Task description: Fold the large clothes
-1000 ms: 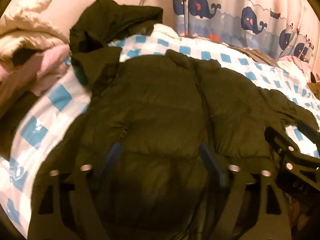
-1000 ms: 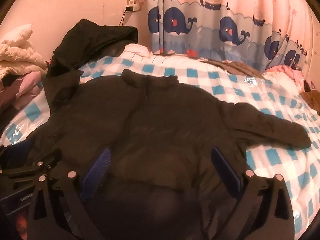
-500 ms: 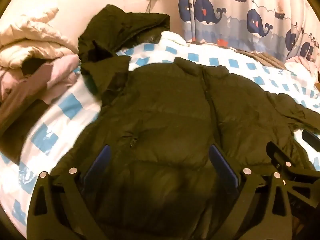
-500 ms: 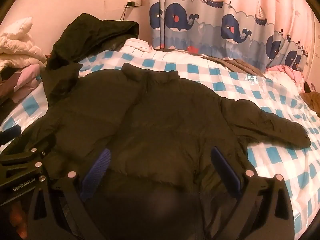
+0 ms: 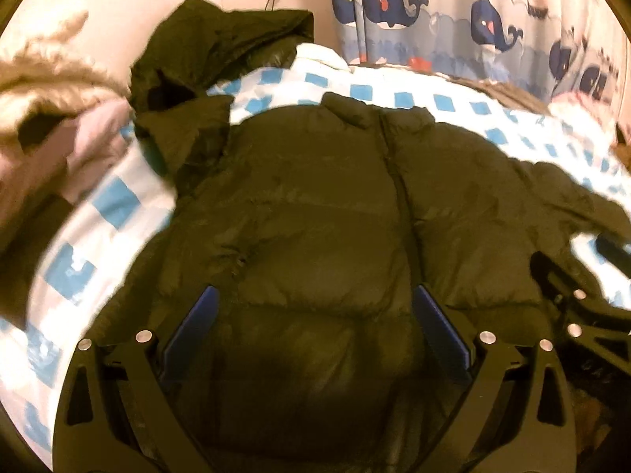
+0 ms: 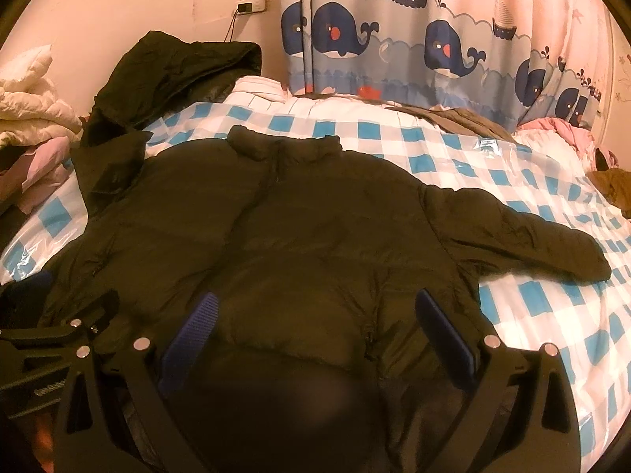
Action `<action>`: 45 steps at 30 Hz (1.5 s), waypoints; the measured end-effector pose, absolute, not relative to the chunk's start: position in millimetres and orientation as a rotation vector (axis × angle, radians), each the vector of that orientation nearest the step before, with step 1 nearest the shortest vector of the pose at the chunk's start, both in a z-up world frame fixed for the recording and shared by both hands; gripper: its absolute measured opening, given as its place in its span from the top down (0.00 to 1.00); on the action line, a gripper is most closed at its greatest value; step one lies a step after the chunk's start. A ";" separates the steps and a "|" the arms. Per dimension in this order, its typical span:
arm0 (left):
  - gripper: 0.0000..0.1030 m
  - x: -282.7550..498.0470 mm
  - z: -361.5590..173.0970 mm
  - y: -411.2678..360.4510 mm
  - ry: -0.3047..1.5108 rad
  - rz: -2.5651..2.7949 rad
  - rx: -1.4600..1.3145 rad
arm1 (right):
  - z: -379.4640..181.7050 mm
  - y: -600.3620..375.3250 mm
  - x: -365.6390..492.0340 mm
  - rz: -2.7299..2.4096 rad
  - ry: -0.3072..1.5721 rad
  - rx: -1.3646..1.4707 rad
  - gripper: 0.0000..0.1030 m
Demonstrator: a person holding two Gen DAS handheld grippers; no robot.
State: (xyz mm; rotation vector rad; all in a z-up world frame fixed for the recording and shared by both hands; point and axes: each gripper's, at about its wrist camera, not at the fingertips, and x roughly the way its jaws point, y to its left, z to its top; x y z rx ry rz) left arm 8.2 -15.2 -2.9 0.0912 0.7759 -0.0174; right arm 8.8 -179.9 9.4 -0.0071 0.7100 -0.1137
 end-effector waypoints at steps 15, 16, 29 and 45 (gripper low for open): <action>0.08 10.6 -2.6 -10.2 0.781 -0.022 0.081 | 5.9 -177.9 9.0 -0.111 0.712 -0.006 0.07; 0.08 11.1 -3.2 -10.0 0.783 -0.024 0.081 | 6.4 -178.6 9.2 -0.111 0.712 -0.005 0.07; 0.08 12.5 -6.1 -8.2 0.798 -0.025 0.069 | 5.8 -176.9 9.6 -0.118 0.709 -0.018 0.07; 0.08 13.9 -6.9 -7.1 0.800 -0.024 0.067 | 10.2 -173.2 6.7 -0.125 0.694 -0.050 0.07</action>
